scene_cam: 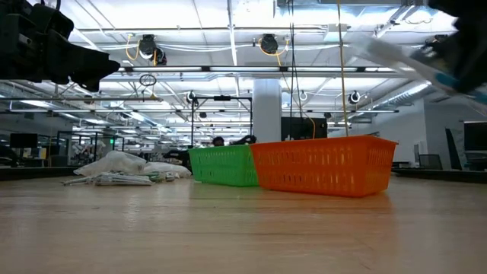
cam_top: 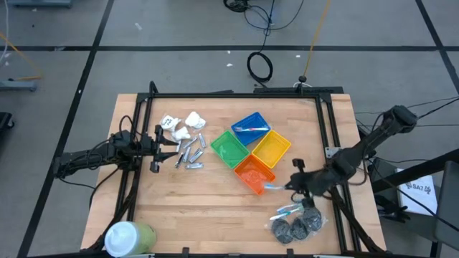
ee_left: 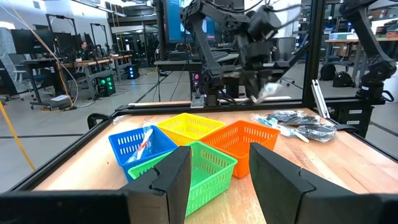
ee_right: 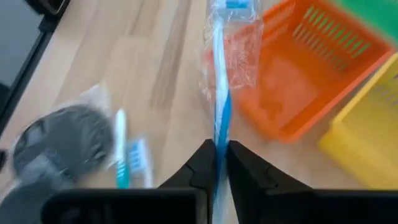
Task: Pick & Place Travel size toiletries
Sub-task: Put the blue toothbrush into the blue bin, then adjust the blue bin
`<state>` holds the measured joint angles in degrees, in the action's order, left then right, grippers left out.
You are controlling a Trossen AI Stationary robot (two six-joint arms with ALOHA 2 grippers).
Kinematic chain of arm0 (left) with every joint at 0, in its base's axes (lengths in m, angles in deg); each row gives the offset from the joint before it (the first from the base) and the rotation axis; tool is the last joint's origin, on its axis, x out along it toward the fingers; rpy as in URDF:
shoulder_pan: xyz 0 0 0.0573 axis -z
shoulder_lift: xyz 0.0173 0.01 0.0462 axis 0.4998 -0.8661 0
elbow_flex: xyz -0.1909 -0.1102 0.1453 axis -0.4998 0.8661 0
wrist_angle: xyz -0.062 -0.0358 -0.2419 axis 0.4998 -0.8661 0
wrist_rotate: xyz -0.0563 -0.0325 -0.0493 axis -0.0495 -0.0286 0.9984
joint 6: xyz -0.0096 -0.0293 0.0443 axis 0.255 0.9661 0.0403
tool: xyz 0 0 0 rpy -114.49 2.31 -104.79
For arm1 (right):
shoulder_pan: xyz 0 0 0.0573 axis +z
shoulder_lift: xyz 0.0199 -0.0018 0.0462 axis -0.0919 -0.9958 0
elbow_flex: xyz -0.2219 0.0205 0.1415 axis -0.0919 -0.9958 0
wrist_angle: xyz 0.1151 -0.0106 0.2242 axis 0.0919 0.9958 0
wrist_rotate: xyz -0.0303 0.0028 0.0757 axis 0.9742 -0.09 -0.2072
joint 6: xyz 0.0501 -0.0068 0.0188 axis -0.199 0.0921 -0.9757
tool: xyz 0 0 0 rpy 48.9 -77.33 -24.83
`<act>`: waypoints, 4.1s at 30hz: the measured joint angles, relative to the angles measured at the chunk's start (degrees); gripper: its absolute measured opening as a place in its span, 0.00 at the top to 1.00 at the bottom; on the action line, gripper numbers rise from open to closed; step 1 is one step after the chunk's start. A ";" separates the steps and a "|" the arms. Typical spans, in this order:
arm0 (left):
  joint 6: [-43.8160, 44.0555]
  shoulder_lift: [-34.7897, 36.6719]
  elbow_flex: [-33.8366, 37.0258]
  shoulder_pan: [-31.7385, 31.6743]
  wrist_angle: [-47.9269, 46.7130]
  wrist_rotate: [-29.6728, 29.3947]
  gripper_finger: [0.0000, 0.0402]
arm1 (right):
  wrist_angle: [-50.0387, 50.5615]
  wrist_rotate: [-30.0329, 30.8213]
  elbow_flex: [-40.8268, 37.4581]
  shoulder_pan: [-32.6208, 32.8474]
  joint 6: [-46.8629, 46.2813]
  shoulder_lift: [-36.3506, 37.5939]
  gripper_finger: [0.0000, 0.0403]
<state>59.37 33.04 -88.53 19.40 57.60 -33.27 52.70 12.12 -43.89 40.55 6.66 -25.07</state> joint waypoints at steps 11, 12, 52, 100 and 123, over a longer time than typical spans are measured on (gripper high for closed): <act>-0.01 0.00 0.02 0.02 -0.01 0.00 0.60 | -0.09 -13.85 11.30 -32.27 37.06 -0.35 0.97; 0.00 0.00 0.00 0.00 0.00 0.00 0.60 | 0.14 -15.73 12.59 -35.82 41.37 -1.36 0.96; -0.02 0.00 0.00 0.00 -0.02 0.00 0.60 | -17.81 -28.20 20.22 -65.98 64.36 -38.12 0.94; 0.00 0.00 0.02 0.00 -0.02 0.00 0.60 | -19.02 -5.74 17.27 -61.52 52.87 -24.95 0.54; -0.02 0.00 0.02 0.00 -0.02 0.02 0.60 | -14.71 -16.60 16.11 -74.91 45.17 -33.02 0.59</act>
<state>59.35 33.04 -88.51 19.40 57.58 -33.25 37.98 -4.48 -27.78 -34.36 51.84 -58.09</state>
